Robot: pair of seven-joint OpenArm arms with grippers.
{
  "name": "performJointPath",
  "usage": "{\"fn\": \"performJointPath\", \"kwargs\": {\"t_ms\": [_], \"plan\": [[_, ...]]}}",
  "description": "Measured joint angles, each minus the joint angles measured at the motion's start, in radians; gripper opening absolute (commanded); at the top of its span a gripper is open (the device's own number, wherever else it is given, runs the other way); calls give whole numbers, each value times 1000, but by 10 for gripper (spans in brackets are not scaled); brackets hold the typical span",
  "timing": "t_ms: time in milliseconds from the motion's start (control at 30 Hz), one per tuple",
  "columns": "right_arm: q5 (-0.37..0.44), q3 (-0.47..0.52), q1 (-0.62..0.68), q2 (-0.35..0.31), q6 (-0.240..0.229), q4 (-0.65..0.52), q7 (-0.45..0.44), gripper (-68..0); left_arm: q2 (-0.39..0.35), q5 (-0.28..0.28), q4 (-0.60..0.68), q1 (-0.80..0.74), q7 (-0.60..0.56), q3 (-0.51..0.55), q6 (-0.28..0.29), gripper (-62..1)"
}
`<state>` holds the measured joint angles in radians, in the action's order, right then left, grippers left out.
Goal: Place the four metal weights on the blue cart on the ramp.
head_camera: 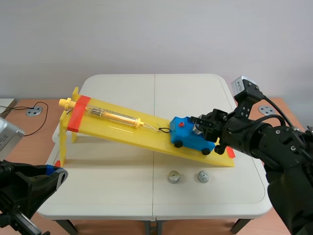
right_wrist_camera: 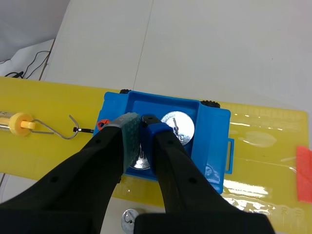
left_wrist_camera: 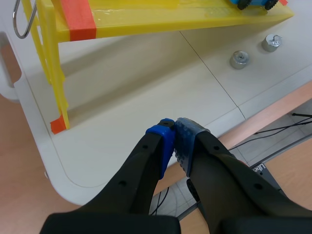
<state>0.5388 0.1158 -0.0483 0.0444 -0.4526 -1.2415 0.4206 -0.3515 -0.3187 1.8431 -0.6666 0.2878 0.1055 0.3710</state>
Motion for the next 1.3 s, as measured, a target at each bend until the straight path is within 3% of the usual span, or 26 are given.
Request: {"fn": "performJointPath", "kwargs": {"t_ms": [333, 500, 700, 800, 933, 1300], "plan": [[-13, 0, -18, 0, -1, 52, 0, -654, 0, 0, 0, 0, 0, 0, 0, -573], [-18, 0, -20, 0, -3, 53, -1, -446, 0, 0, 0, 0, 0, 0, 0, -573], [2, 38, -17, -3, -105, 41, 25, -377, 0, 0, 0, 0, 0, 0, 0, -573], [20, 68, 17, -26, -144, -32, 54, -366, 0, 0, 0, 0, 0, 0, 0, -573], [51, 106, 113, -107, -170, -195, 69, -366, 0, 0, 0, 0, 0, 0, 0, -573], [106, 182, 393, -345, -188, -587, 135, -366, 0, 0, 0, 0, 0, 0, 0, -573]]}}
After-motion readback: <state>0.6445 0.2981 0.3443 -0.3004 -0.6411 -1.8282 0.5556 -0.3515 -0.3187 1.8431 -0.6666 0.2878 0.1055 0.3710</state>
